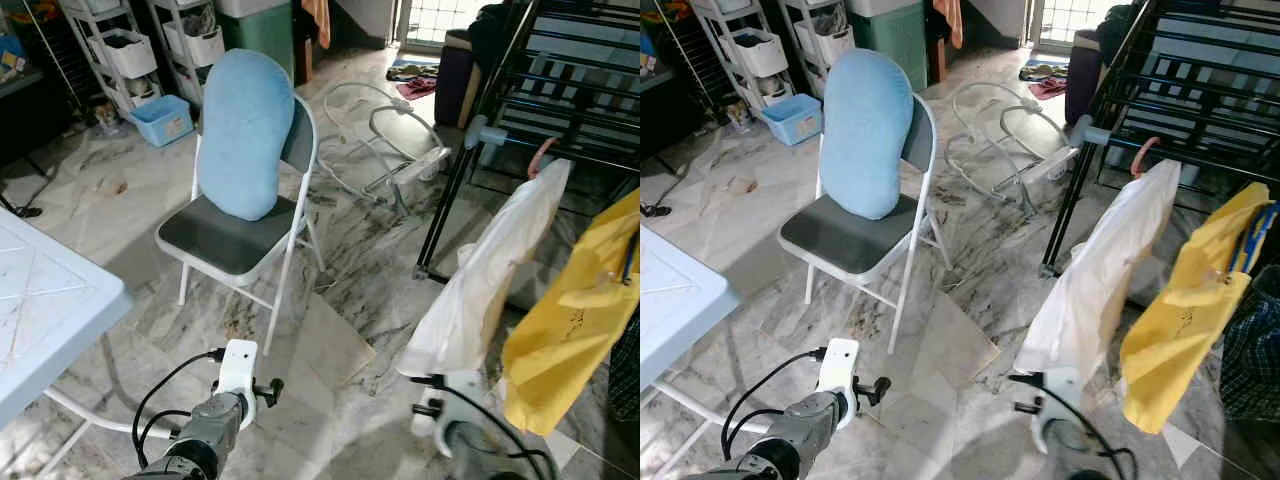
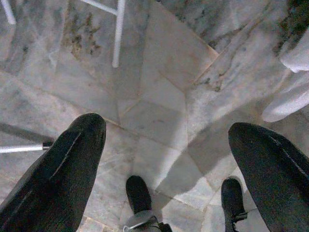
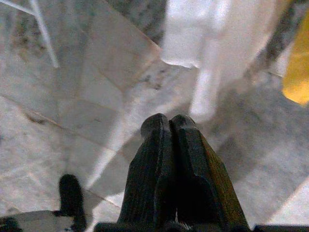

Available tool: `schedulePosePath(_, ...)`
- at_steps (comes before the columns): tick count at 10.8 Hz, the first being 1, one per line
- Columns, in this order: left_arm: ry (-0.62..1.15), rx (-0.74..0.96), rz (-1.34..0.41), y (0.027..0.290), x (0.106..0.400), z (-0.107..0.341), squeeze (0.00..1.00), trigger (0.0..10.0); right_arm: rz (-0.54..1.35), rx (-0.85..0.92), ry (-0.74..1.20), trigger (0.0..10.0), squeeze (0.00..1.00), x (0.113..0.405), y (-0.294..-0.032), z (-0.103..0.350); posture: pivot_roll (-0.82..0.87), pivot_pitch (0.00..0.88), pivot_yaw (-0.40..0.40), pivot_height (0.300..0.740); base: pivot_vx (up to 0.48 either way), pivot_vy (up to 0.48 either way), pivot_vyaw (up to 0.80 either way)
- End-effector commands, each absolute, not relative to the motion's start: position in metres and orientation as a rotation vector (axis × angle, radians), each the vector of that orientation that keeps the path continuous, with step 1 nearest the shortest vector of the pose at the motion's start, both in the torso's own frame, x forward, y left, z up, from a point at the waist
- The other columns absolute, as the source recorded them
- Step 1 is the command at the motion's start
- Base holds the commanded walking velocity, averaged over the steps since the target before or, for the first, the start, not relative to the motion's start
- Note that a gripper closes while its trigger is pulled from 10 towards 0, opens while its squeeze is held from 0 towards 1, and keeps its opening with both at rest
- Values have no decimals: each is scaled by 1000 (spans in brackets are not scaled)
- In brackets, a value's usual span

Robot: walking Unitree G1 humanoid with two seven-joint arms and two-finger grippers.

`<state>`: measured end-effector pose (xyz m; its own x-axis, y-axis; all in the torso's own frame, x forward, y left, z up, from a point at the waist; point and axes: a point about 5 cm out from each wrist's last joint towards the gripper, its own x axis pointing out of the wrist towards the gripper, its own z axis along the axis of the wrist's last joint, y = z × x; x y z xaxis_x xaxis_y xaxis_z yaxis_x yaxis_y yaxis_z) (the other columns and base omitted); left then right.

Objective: Hang hanger

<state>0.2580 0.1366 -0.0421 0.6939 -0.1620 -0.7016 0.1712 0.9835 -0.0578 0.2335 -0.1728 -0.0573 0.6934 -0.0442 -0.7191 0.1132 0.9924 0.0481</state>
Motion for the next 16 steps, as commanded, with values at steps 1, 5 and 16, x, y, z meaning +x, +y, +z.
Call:
schedulePosePath(1, 776, 23, -183, 140, 257, -42, 0, 10000, -99, 84, 762, 10000, 0, 241, -174, -52, -117, 0, 40, 740, 0, 0, 0)
schedulePosePath(5, 420, 90, -323, 142, 333, 37, 0, 10000, 38, 129, 429, 10000, 0, 317, -182, 21, -93, 3, 15, 740, 0, 0, 0)
schedulePosePath(16, 93, 5, -261, 178, 260, 39, 0, 10000, 57, -62, 58, 10000, 0, 245, -165, 75, -126, 48, 88, 740, 0, 0, 0)
